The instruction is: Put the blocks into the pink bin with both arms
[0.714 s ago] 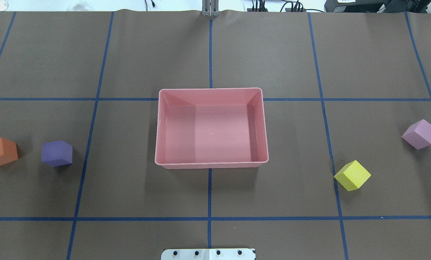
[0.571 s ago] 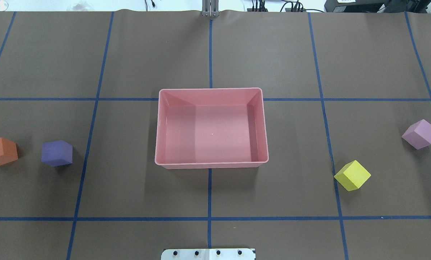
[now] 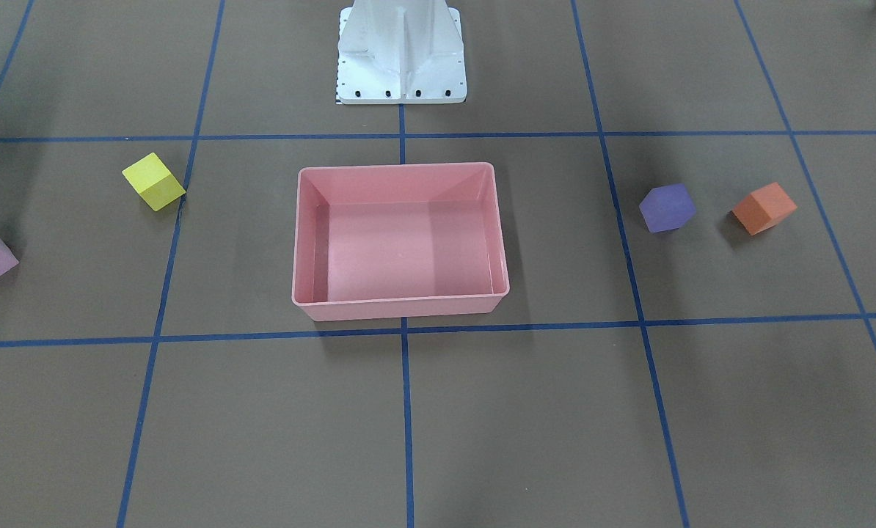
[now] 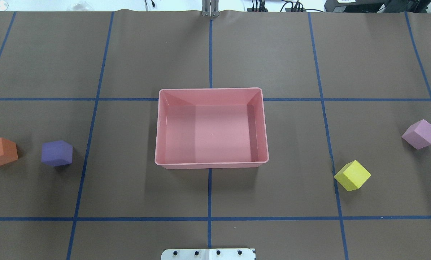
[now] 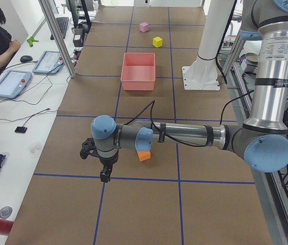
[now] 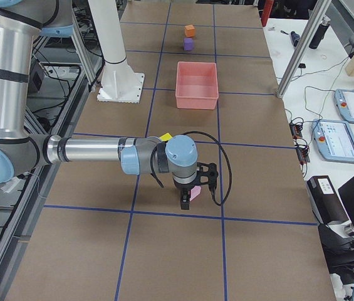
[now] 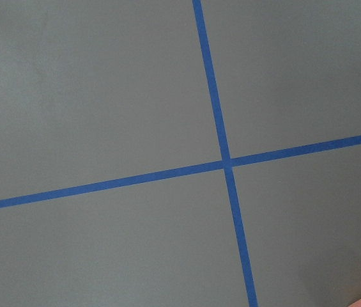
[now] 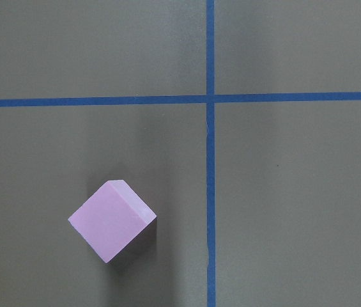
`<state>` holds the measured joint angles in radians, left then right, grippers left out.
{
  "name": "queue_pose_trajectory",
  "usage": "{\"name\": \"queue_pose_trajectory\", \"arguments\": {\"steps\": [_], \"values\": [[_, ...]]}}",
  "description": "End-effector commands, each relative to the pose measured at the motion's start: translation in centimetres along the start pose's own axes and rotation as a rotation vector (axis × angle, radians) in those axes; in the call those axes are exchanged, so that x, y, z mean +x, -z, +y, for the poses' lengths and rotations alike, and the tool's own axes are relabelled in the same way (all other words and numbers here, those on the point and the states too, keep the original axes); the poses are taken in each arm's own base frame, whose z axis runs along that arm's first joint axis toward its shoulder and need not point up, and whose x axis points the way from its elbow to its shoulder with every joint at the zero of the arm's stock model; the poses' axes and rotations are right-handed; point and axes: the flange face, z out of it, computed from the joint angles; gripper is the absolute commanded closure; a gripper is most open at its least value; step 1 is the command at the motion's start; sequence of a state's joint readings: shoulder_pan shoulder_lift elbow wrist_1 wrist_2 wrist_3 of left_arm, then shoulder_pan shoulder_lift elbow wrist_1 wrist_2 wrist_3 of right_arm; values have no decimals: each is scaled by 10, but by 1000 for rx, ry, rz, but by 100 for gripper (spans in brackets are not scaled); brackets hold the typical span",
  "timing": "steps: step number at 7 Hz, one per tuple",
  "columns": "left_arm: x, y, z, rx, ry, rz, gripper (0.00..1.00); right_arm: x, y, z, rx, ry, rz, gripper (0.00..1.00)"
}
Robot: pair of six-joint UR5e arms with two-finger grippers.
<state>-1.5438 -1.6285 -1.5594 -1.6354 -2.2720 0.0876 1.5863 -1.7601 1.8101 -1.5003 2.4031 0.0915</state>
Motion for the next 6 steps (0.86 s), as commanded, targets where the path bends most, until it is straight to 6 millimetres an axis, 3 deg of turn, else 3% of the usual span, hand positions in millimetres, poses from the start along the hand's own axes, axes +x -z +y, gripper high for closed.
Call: {"name": "queue_pose_trajectory", "arguments": {"steps": [1, 2, 4, 5, 6], "values": [[3, 2, -4, 6, -8, 0, 0, -2, 1, -1, 3, 0, -3, 0], [8, 6, -6, 18, -6, 6, 0, -1, 0, -2, 2, -1, -2, 0], [55, 58, -24, 120, -45, 6, 0, -2, 2, -2, 5, 3, -4, 0], [72, 60, -23, 120, 46, 40, 0, -2, 1, -2, 4, 2, -4, 0], [114, 46, -27, 81, 138, 146, 0, -2, 1, -2, 4, 2, -4, 0]]}}
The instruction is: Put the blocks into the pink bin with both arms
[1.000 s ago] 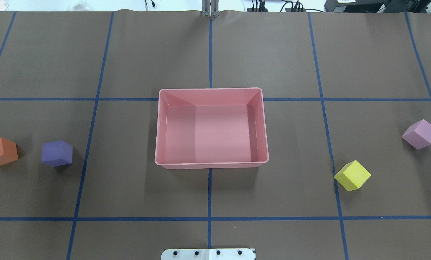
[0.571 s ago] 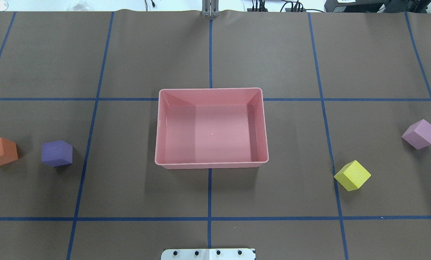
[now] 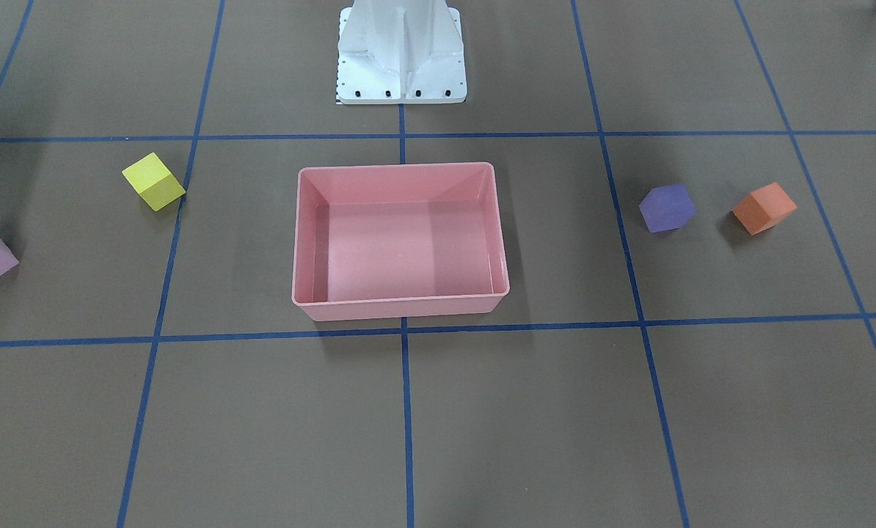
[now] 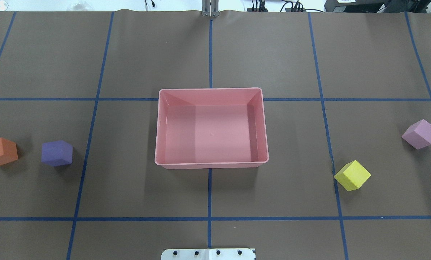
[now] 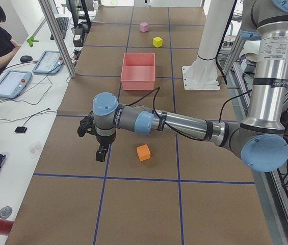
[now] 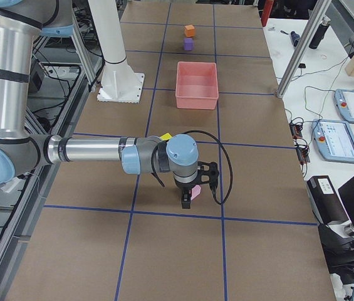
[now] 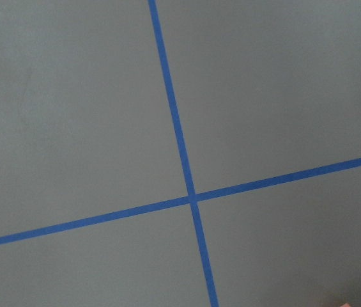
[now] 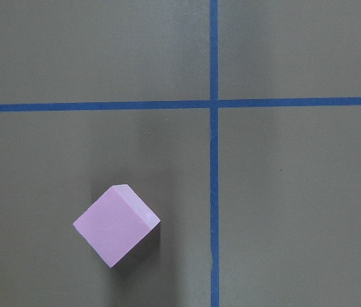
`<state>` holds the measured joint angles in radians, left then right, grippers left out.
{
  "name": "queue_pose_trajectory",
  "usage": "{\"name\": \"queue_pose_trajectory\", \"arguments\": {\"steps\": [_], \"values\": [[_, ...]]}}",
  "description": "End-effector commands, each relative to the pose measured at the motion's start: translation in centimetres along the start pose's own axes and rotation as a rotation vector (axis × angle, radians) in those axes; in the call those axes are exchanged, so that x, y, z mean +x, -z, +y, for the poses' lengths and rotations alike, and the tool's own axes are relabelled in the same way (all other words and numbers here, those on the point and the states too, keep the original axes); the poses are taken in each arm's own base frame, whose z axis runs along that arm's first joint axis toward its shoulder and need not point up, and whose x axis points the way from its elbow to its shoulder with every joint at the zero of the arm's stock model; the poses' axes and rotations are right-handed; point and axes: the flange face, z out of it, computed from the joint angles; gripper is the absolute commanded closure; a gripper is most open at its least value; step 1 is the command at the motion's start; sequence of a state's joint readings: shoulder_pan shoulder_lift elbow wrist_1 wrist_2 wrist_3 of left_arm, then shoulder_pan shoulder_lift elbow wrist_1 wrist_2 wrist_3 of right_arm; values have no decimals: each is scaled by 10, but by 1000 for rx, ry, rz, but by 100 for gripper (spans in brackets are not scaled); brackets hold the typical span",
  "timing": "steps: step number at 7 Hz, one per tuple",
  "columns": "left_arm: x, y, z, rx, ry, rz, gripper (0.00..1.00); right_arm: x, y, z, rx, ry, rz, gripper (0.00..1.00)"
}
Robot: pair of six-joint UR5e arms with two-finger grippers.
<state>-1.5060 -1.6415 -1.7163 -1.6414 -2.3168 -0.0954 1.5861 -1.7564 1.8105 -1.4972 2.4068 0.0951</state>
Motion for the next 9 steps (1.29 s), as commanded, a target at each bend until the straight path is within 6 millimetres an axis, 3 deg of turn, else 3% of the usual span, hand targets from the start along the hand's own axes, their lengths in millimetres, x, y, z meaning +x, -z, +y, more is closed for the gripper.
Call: {"name": "queue_pose_trajectory", "arguments": {"steps": [1, 2, 4, 5, 6, 7, 9], "values": [[101, -22, 1, -23, 164, 120, 0, -2, 1, -1, 3, 3, -2, 0], [149, -40, 16, -5, 247, 117, 0, -2, 1, 0, 3, 3, -2, 0], [233, -61, 71, 24, 390, 135, 0, -3, 2, 0, 5, 5, -1, 0], [283, -91, 96, 54, 432, 73, 0, -2, 1, 0, 2, 2, -2, 0], [312, -122, 120, 82, 432, 12, 0, -1, 1, 1, 1, 1, -2, 0], [312, -132, 134, 73, 419, -11, 0, 0, -1, 1, -2, 0, 0, 0], [315, -140, 142, 65, 399, -16, 0, 1, -2, 1, -4, -3, 0, 0]]}}
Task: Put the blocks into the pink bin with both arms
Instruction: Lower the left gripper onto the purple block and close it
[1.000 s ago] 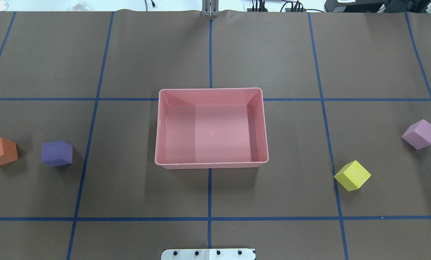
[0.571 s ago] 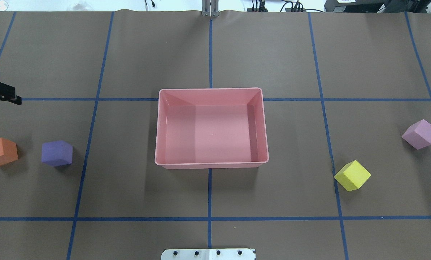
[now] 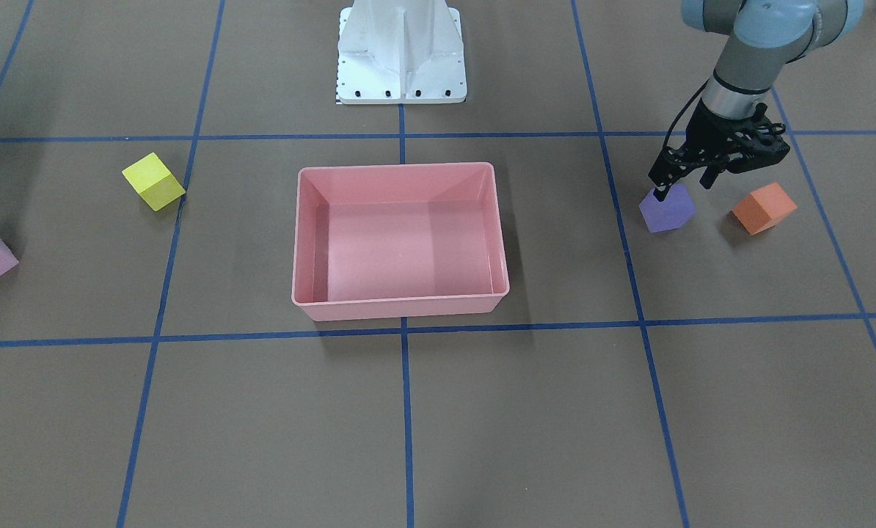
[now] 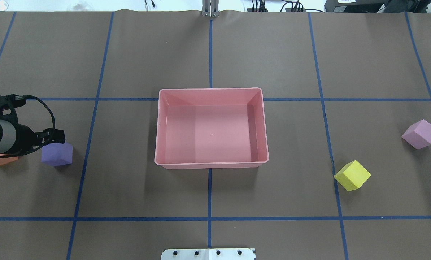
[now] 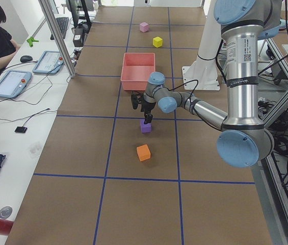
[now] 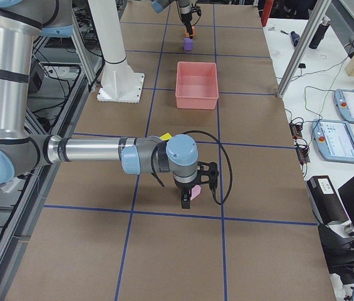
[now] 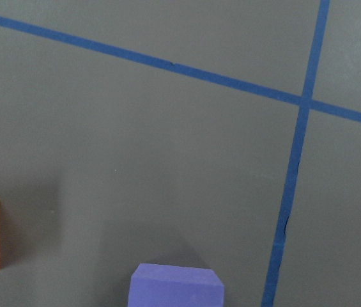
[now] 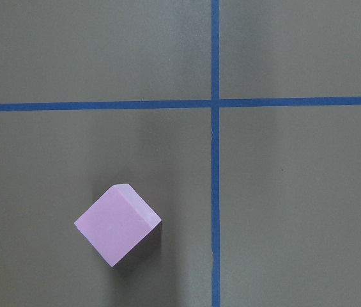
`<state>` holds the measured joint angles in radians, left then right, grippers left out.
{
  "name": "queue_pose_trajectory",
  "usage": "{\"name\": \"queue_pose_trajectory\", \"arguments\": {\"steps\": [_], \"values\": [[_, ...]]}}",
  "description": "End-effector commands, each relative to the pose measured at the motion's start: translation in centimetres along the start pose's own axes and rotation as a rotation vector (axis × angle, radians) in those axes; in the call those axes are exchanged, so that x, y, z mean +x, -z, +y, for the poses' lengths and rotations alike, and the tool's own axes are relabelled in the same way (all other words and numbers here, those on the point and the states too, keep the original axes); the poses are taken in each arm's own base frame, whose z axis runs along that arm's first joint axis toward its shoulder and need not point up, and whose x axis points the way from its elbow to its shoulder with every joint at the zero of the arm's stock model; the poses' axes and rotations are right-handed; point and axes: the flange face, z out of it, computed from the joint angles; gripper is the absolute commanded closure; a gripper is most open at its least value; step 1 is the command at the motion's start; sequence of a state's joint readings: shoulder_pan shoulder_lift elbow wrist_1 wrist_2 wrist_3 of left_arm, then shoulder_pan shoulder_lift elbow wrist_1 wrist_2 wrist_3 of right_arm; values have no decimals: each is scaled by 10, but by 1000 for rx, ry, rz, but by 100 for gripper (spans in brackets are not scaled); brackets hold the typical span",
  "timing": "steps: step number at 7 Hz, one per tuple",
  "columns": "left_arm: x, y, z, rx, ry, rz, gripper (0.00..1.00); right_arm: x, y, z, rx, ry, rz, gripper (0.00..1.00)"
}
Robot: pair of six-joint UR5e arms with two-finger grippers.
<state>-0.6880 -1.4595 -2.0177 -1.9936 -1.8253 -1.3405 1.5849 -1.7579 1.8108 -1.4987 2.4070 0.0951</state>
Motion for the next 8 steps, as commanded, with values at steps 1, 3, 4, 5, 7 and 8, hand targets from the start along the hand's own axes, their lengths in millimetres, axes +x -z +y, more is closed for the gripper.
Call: {"name": "queue_pose_trajectory", "arguments": {"steps": [1, 3, 4, 5, 7, 8], "values": [[0, -11, 13, -10, -22, -16, 0, 1, -1, 0, -2, -2, 0, 0], [-4, -25, 14, -19, -24, -39, 0, 1, -1, 0, -4, -2, 2, 0], [-7, -34, 14, -23, -24, -54, 0, 1, -2, 0, -5, -3, 2, 0], [-10, -42, 13, -27, -21, -67, 0, 1, -2, 0, -5, -3, 2, 0], [-4, -50, 10, -22, -25, -44, 1, 2, -3, 1, -8, -6, 4, 0], [-3, -50, 10, -23, -20, -41, 48, 3, -4, 1, -11, -9, 5, 0]]}}
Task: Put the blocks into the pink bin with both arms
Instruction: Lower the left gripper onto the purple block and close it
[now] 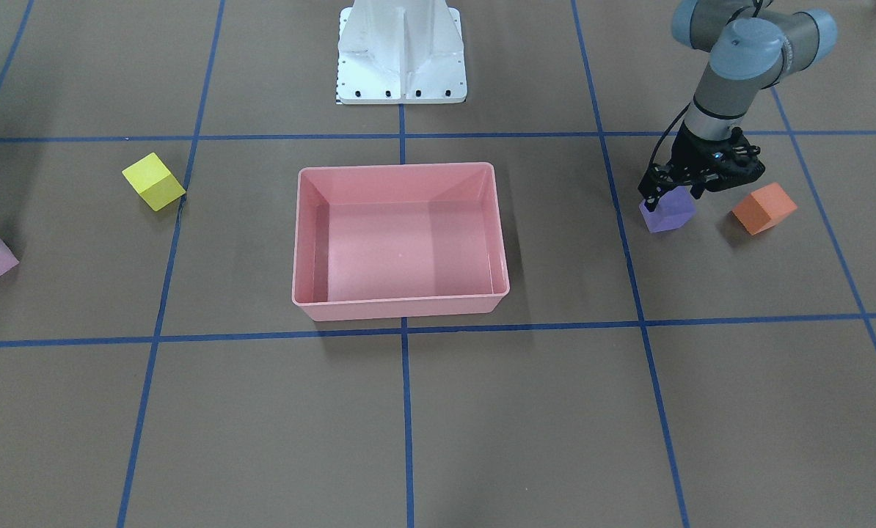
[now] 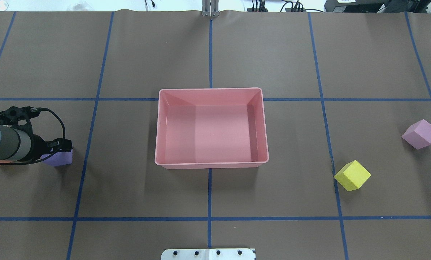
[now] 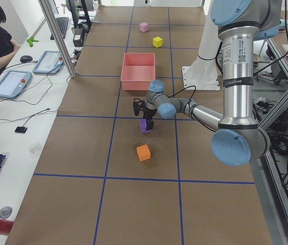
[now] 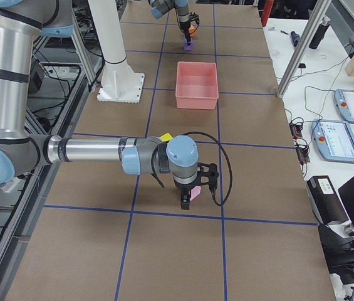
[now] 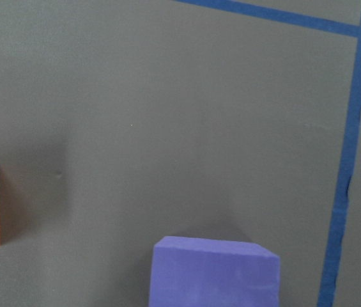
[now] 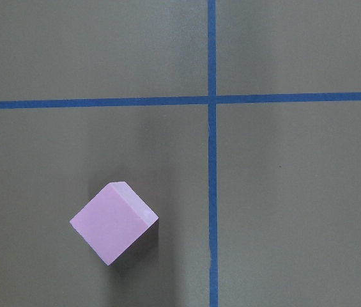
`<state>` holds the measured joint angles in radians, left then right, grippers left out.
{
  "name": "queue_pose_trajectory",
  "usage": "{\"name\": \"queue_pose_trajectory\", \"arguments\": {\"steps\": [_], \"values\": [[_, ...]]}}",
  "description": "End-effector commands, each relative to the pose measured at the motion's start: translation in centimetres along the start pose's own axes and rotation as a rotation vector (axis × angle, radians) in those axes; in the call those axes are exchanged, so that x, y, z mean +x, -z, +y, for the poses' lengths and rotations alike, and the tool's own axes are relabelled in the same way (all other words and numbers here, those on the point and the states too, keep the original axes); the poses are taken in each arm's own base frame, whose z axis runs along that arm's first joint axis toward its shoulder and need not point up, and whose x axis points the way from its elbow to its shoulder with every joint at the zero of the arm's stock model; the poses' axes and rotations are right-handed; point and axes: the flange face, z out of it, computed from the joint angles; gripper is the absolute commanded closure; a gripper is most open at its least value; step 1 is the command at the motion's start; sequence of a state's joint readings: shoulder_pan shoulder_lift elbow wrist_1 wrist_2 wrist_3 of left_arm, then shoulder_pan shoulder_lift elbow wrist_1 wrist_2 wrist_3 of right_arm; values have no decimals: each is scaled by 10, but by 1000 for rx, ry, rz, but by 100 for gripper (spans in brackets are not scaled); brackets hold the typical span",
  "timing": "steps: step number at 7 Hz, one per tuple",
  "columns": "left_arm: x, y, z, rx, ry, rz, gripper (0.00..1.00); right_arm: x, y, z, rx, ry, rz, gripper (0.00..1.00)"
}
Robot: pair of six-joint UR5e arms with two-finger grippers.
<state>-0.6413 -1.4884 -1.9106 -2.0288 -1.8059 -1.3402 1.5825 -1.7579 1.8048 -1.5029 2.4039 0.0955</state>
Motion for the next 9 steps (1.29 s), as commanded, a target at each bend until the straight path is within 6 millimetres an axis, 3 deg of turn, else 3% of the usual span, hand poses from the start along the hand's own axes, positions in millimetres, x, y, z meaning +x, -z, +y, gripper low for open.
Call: {"name": "queue_pose_trajectory", "arguments": {"steps": [1, 2, 4, 6, 7, 8, 9], "values": [[0, 0, -2, 3, 7, 2, 99, 0, -1, -1, -3, 0, -1, 0], [1, 5, -3, 16, 49, 9, 100, -6, -1, -5, -1, 10, -2, 0], [6, 47, -10, 37, 71, 60, 100, -26, 5, -23, 4, 35, -12, 0], [11, 77, -19, 22, 89, 116, 100, -84, 35, -53, 48, 125, -36, 0], [17, 88, -19, 26, 87, 138, 100, -102, 49, -61, 79, 164, -46, 0], [24, 101, -19, 27, 84, 163, 100, -108, 36, -56, 37, 81, -108, 0], [32, 116, -29, 10, 109, 150, 100, -131, 32, -57, -3, -74, -196, 0]]}}
